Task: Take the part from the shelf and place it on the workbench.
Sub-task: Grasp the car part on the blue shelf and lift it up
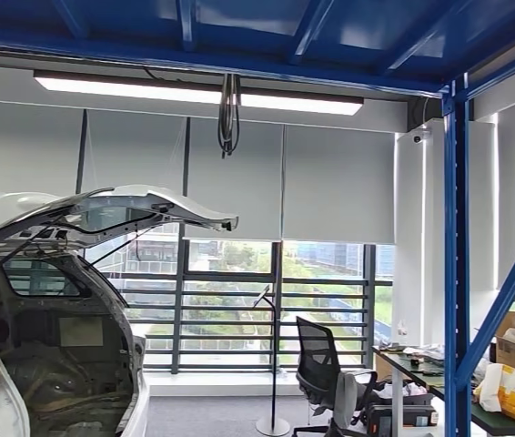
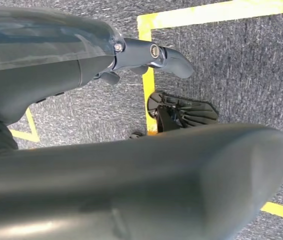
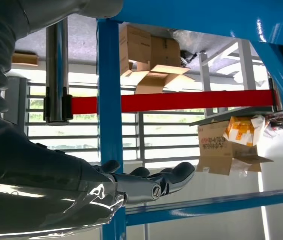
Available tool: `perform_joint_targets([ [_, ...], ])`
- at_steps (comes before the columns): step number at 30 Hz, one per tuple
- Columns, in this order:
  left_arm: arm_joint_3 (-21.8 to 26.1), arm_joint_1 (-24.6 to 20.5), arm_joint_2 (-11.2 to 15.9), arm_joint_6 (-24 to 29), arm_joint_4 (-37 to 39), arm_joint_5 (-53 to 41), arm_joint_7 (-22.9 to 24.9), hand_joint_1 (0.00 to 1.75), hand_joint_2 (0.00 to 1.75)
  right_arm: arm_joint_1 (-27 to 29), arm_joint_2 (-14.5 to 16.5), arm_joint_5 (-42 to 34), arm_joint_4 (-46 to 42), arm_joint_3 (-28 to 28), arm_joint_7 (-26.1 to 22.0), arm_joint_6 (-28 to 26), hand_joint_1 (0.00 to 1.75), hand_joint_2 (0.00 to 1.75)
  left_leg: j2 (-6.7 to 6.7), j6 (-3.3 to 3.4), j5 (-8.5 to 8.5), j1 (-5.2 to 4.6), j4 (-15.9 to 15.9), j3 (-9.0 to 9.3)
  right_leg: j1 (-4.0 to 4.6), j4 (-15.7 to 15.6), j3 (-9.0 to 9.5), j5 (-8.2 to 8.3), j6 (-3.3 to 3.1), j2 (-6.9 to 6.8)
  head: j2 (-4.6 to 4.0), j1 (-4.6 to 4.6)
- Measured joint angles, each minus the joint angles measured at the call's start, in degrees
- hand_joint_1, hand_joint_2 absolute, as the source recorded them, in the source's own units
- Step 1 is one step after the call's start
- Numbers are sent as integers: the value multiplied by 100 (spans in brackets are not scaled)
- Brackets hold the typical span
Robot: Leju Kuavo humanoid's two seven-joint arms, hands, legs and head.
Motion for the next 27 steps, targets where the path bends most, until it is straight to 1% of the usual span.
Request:
perform_joint_targets([
  [4, -21, -3, 3, 1, 0, -28, 8, 0, 0, -123, -1, -81, 206, 62, -16, 84, 0, 175, 1, 0, 0, 1, -1, 1, 1, 0, 0, 0, 0, 1, 0, 0],
  [10, -53, -8, 3, 2, 0, -100, 25, 0, 0, -419, 10, -230, 763, 225, -49, 169, 0, 175, 1, -1, 2, 2, -1, 3, 3, 2, 3, 0, 0, 1, 0, 0],
  [15, -67, -13, 3, 4, 0, -109, 27, 0, 0, -623, 83, -412, 1210, 386, -169, 279, 0, 175, -1, -1, 2, 2, -1, 2, 2, 2, 4, 0, 0, -1, 0, 0],
  [19, -70, -17, 3, 22, 0, -99, 58, 0, 0, -760, 172, -679, 1491, 564, -369, 470, 0, 175, 2, -1, 2, 2, -1, 3, 3, 2, 2, 0, 0, 1, 0, 0],
  [23, -70, -26, 3, 32, 0, -99, 63, 0, 0, -893, 238, -879, 1773, 817, -393, 532, 0, 175, -4, -2, 2, 4, -1, 3, 3, 3, 2, -1, -1, -6, 0, 0],
  [27, -70, -24, 3, 34, 0, -99, 62, 0, 0, -973, 253, -948, 1924, 951, -393, 533, 0, 175, -4, -2, 2, 4, -1, 2, 4, 3, 3, -1, -1, -5, 0, 0],
])
